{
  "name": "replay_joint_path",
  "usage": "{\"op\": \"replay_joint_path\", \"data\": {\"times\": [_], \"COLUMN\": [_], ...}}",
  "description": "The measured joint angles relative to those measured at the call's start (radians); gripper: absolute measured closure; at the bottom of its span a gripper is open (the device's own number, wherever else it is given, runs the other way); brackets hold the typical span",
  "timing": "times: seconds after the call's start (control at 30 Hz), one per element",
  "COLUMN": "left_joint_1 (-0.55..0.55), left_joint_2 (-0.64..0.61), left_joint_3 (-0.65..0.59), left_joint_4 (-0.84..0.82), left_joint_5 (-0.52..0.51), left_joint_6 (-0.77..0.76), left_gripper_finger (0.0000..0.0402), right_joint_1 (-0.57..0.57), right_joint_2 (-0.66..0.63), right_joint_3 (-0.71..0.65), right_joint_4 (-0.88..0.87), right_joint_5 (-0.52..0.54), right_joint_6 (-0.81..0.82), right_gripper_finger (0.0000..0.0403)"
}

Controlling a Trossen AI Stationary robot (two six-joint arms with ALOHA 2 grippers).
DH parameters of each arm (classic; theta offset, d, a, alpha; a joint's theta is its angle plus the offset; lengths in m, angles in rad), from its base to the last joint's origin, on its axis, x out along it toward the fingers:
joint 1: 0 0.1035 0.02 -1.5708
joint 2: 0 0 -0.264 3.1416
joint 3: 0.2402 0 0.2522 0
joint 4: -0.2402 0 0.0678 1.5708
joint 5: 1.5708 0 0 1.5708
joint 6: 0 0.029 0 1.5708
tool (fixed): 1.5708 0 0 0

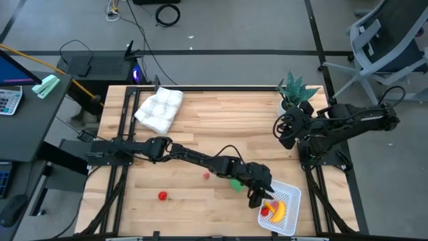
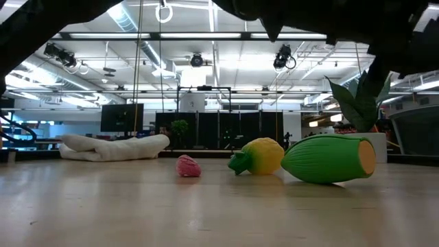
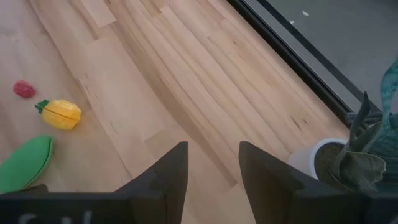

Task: Pick and placing Produce into tupperware
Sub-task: Put the yellow pineapple into the white basket

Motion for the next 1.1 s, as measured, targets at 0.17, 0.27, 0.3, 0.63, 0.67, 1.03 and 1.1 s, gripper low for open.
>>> {"op": "replay_joint_path", "data": {"times": [0.17,0.27,0.3,0.63,0.67,1.03,1.1], "left_joint_1": [0.047,0.079,0.088,0.106,0.098,0.039,0.034], "left_joint_2": [-0.007,-0.075,-0.095,-0.261,-0.263,-0.267,-0.284], "left_joint_3": [0.156,0.126,0.115,0.113,0.113,0.112,0.112], "left_joint_4": [-0.160,-0.221,-0.273,-0.993,-1.044,-1.552,-1.558], "left_joint_5": [0.132,0.214,0.223,0.170,0.156,0.062,0.080], "left_joint_6": [-0.126,-0.142,-0.146,0.058,0.061,0.001,0.006], "left_gripper_finger": [0.0248,0.0259,0.0263,0.0287,0.0284,0.0213,0.0208], "right_joint_1": [0.000,0.001,0.001,0.001,0.001,0.001,0.001], "right_joint_2": [0.000,0.001,0.001,0.001,0.001,0.130,0.191], "right_joint_3": [0.000,0.000,0.000,0.000,0.000,0.000,0.000], "right_joint_4": [0.009,0.012,0.012,0.011,0.011,0.037,0.050], "right_joint_5": [-0.043,-0.079,-0.084,-0.102,-0.105,-0.319,-0.359], "right_joint_6": [0.000,0.001,0.001,0.028,0.023,-0.232,-0.288], "right_gripper_finger": [0.0252,0.0252,0.0252,0.0252,0.0252,0.0238,0.0229]}}
